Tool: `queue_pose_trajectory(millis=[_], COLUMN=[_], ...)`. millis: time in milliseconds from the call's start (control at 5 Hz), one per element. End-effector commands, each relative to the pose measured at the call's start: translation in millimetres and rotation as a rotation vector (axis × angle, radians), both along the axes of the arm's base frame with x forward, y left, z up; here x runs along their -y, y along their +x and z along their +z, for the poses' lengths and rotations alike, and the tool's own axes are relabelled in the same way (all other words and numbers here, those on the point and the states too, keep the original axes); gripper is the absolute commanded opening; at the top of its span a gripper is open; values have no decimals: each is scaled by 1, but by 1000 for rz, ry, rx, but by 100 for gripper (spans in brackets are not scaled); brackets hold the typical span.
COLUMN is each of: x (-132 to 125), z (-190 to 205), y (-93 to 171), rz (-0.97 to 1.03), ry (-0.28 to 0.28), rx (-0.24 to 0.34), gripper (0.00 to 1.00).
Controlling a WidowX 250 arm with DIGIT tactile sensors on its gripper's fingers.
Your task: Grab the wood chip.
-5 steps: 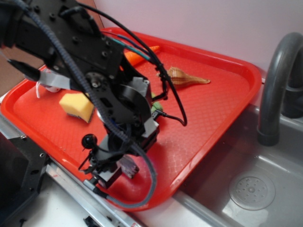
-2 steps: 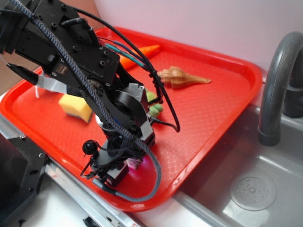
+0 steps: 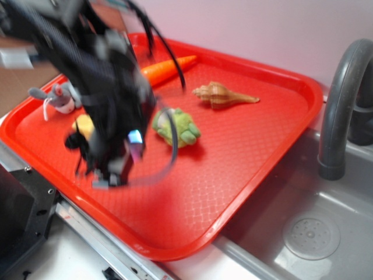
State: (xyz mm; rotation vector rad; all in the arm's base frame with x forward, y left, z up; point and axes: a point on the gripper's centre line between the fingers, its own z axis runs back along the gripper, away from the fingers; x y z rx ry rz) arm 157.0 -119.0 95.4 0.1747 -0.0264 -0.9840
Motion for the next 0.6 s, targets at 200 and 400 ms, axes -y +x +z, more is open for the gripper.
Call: queue_pose_trajectory(millis=[200,400], x=[-51,-60], z=[110,117], y=[33,28], rz=[740,990], ry=[-60,-102], rx=[15,10], gripper=[0,0])
